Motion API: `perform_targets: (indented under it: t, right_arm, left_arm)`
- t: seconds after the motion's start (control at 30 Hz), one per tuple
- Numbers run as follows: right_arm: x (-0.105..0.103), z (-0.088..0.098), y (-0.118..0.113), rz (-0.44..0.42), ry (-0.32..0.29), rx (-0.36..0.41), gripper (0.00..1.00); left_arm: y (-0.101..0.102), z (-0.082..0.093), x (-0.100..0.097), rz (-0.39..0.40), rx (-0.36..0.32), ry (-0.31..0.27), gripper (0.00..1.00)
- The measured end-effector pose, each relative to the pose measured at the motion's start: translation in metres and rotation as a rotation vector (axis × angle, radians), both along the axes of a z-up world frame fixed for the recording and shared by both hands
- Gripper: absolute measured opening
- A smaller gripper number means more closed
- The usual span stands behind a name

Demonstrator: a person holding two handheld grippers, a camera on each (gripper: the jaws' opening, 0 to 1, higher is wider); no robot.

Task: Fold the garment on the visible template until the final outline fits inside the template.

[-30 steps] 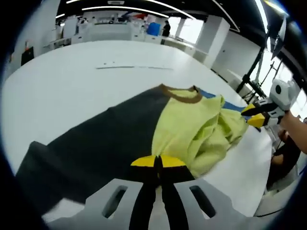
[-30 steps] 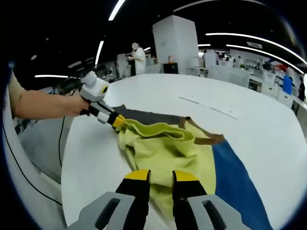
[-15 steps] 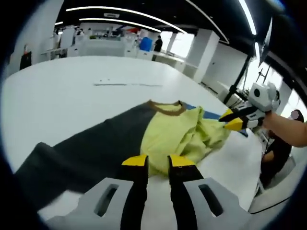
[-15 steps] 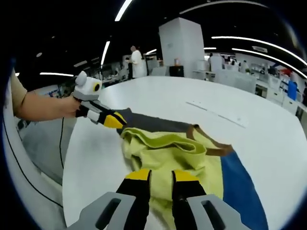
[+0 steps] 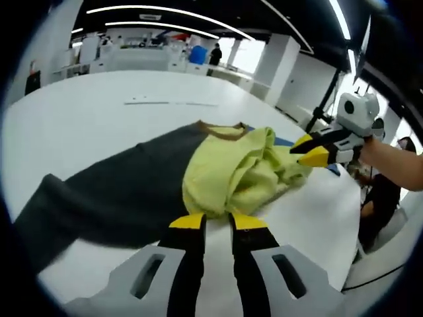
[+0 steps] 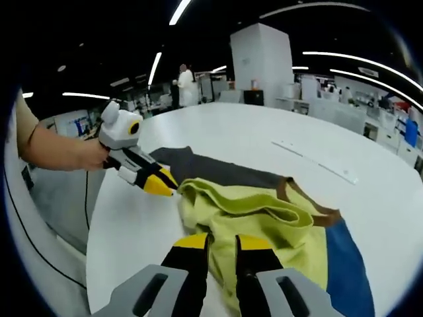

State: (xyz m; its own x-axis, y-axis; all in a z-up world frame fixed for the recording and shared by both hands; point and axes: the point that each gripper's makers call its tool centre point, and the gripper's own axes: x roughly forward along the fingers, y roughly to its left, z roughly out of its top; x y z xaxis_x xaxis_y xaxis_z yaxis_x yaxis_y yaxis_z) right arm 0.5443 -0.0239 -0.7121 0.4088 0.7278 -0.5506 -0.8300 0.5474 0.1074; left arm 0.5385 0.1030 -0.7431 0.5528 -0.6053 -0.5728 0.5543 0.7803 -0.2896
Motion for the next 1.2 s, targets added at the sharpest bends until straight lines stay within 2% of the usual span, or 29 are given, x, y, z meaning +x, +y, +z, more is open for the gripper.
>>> perform_targets:
  t: [0.17, 0.47, 0.83, 0.93, 1.07, 1.2]
  right_arm:
    - [0.001, -0.003, 0.01, 0.004, -0.004, -0.009, 0.09]
    - [0.004, -0.008, 0.023, 0.029, -0.023, -0.045, 0.07]
    - [0.01, -0.019, 0.022, 0.027, -0.029, -0.106, 0.03]
    - [0.01, -0.021, 0.021, 0.026, -0.025, -0.112, 0.02]
    - [0.009, -0.021, 0.022, 0.032, -0.03, -0.119, 0.0]
    - [0.009, -0.022, 0.022, 0.033, -0.028, -0.123, 0.0]
  left_arm:
    - [0.002, -0.002, 0.008, 0.0, 0.014, -0.003, 0.1]
    - [-0.002, -0.004, 0.008, -0.012, 0.022, -0.008, 0.1]
    - [-0.001, -0.003, 0.013, -0.003, 0.021, -0.018, 0.09]
    - [-0.001, -0.002, 0.014, -0.001, 0.019, -0.021, 0.08]
    - [-0.003, 0.0, 0.012, -0.012, 0.013, -0.023, 0.0]
    - [-0.004, 0.004, 0.009, -0.01, 0.0, -0.027, 0.01]
